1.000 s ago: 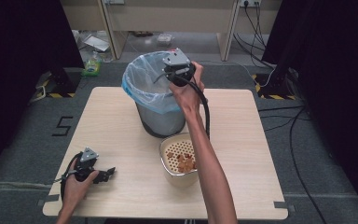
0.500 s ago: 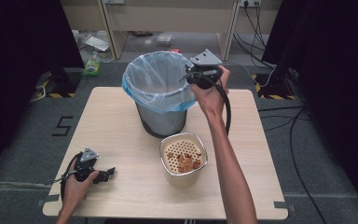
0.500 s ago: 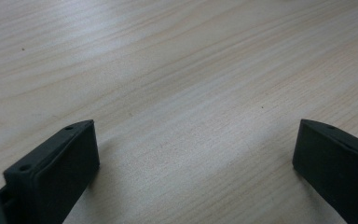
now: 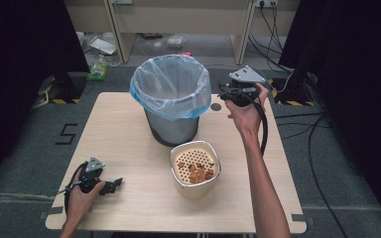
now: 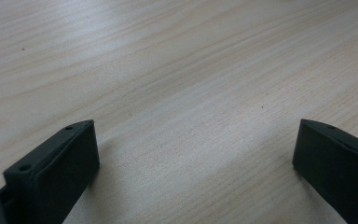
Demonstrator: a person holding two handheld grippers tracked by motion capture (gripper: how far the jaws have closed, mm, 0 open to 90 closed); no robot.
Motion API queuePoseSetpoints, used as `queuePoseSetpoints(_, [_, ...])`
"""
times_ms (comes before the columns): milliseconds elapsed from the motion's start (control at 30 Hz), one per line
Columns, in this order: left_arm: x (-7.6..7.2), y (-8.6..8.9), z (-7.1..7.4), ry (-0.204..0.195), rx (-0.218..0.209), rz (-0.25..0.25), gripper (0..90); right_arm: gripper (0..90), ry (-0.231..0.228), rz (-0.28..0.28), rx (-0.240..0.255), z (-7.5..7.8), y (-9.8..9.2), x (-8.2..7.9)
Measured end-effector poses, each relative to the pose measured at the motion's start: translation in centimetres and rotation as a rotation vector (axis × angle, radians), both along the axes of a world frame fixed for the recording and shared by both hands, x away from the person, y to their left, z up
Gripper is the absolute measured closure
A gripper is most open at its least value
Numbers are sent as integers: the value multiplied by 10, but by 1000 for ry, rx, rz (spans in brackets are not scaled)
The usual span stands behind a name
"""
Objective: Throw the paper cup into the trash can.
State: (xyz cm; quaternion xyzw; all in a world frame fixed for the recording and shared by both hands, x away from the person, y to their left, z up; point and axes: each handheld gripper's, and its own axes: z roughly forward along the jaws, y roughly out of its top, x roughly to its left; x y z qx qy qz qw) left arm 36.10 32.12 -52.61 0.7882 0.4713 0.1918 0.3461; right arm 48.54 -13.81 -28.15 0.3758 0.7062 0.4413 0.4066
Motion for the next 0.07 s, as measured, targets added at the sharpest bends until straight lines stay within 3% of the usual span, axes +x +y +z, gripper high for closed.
queuePoseSetpoints(67, [0, 0, 0, 0, 0, 0, 0, 454, -1, -1, 7, 0, -3, -2])
